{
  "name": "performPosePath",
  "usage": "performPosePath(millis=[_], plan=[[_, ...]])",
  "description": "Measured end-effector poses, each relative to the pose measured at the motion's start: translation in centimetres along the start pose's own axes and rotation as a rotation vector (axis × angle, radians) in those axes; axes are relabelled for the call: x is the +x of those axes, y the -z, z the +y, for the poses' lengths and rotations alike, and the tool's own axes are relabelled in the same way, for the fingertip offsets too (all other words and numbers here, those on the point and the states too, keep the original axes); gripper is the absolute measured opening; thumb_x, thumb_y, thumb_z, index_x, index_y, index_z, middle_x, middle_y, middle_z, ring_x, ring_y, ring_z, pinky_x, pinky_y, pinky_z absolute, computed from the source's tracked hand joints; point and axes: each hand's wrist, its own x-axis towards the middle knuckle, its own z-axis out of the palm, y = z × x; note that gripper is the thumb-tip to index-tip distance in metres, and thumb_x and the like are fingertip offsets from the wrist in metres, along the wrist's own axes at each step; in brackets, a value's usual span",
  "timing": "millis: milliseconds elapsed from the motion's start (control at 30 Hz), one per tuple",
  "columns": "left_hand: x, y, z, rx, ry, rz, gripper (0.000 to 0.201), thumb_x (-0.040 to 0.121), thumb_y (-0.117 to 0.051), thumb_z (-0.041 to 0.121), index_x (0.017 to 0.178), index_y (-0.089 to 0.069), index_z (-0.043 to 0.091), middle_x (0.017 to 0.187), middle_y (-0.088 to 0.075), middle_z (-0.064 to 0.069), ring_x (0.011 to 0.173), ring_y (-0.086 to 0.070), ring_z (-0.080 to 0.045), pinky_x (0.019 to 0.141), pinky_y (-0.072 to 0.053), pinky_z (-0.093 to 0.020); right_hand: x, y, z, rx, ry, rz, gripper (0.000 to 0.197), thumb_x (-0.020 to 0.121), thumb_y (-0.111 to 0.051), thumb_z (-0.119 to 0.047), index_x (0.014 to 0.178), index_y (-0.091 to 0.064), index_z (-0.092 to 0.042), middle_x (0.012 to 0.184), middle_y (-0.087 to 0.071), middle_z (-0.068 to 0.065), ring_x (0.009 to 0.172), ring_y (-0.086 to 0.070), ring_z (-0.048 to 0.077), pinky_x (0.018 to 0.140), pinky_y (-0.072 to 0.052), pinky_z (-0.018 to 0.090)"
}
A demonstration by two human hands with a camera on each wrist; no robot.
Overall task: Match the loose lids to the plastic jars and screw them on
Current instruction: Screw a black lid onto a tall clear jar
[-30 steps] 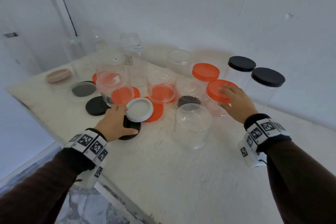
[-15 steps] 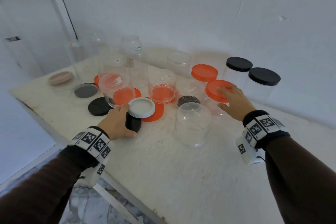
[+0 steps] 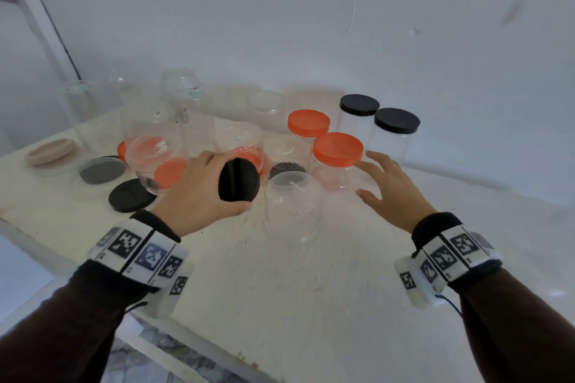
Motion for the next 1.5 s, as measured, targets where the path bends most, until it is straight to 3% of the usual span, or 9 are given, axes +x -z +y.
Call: performPosePath(millis=[167, 300, 433, 600, 833, 1067, 1233, 1367, 1500], plan=[[2.2, -2.8, 5.5, -0.152, -0.208, 0.04, 0.078, 0.067, -0.081, 0.034, 0.133, -0.042, 0.02, 0.132, -0.04, -0.001, 0.121, -0.035, -0.019, 0.094, -0.026, -0.024, -5.6, 3.3, -0.3, -0.003, -0.065, 0.065, 0.052, 0.091, -0.056, -0.03, 0.138, -0.04, -0.017, 0.15, -0.027, 0.004, 0.137, -0.027, 0.022, 0.111, -0.027, 0.037], [3.6, -5.5, 10.0, -0.253, -0.348, -0.011, 0.082, 0.061, -0.076, 0.047, 0.132, -0.043, 0.023, 0.132, -0.041, 0.001, 0.121, -0.036, -0.015, 0.095, -0.028, -0.025, -10.5, 6.1, -0.3, -0.016, -0.12, 0.148, 0.045, 0.089, -0.058, -0.03, 0.131, -0.049, -0.015, 0.144, -0.036, 0.003, 0.132, -0.033, 0.022, 0.103, -0.034, 0.036], [4.2, -8.0, 14.1, -0.329, -0.464, -0.087, 0.076, 0.067, -0.082, 0.033, 0.131, -0.044, 0.022, 0.129, -0.041, 0.005, 0.114, -0.033, -0.004, 0.092, -0.026, -0.019, -14.6, 8.1, 1.2, -0.118, -0.19, 0.236, 0.039, 0.086, -0.064, -0.028, 0.121, -0.058, -0.013, 0.136, -0.047, 0.007, 0.125, -0.042, 0.027, 0.098, -0.038, 0.041], [4.5, -10.3, 16.7, -0.397, -0.567, -0.18, 0.083, 0.055, -0.067, 0.06, 0.128, -0.045, 0.026, 0.125, -0.046, 0.008, 0.115, -0.039, -0.005, 0.09, -0.033, -0.022, -18.4, 9.7, 3.8, -0.28, -0.331, 0.33, 0.036, 0.083, -0.067, -0.028, 0.115, -0.062, -0.011, 0.131, -0.053, 0.011, 0.122, -0.046, 0.035, 0.099, -0.036, 0.046], [4.6, -11.7, 18.1, -0.461, -0.619, -0.227, 0.087, 0.052, -0.062, 0.065, 0.128, -0.046, 0.026, 0.124, -0.045, 0.01, 0.116, -0.042, -0.007, 0.092, -0.037, -0.023, -21.1, 9.8, 6.6, -0.352, -0.759, 0.021, 0.071, 0.086, -0.049, -0.055, 0.145, -0.021, -0.028, 0.154, -0.009, 0.007, 0.138, -0.014, 0.038, 0.11, -0.021, 0.054], [4.3, -12.5, 18.1, -0.463, -0.621, -0.262, 0.086, 0.052, -0.062, 0.065, 0.129, -0.045, 0.029, 0.124, -0.045, 0.012, 0.118, -0.041, -0.009, 0.098, -0.039, -0.031, -21.0, 10.5, 5.8, -0.267, -0.676, -0.028, 0.079, 0.075, -0.074, -0.033, 0.138, -0.027, -0.033, 0.148, -0.015, 0.004, 0.132, -0.019, 0.032, 0.101, -0.034, 0.049], [4.3, -12.1, 17.3, -0.489, -0.608, -0.223, 0.085, 0.051, -0.062, 0.065, 0.127, -0.045, 0.029, 0.124, -0.045, 0.011, 0.118, -0.042, -0.009, 0.097, -0.038, -0.029, -20.6, 10.8, 4.1, -0.068, -0.544, 0.067, 0.088, 0.062, -0.081, -0.042, 0.136, -0.033, -0.041, 0.135, -0.025, -0.001, 0.117, -0.029, 0.019, 0.097, -0.038, 0.034], [4.4, -11.2, 16.4, -0.507, -0.615, -0.155, 0.085, 0.053, -0.061, 0.065, 0.128, -0.045, 0.028, 0.123, -0.046, 0.011, 0.113, -0.042, -0.004, 0.089, -0.035, -0.016, -19.6, 10.0, 3.2, 0.035, -0.539, 0.193, 0.091, 0.053, -0.085, -0.046, 0.129, -0.038, -0.027, 0.126, -0.03, -0.005, 0.099, -0.04, 0.012, 0.084, -0.037, 0.024], [4.2, -10.4, 15.3, -0.556, -0.602, -0.111, 0.076, 0.056, -0.061, 0.063, 0.124, -0.043, 0.034, 0.12, -0.047, 0.014, 0.112, -0.043, -0.001, 0.085, -0.035, -0.011, -18.7, 7.6, 3.3, 0.203, -0.583, 0.3, 0.082, 0.058, -0.086, -0.034, 0.119, -0.034, -0.016, 0.124, -0.032, -0.002, 0.101, -0.042, 0.011, 0.083, -0.035, 0.021]])
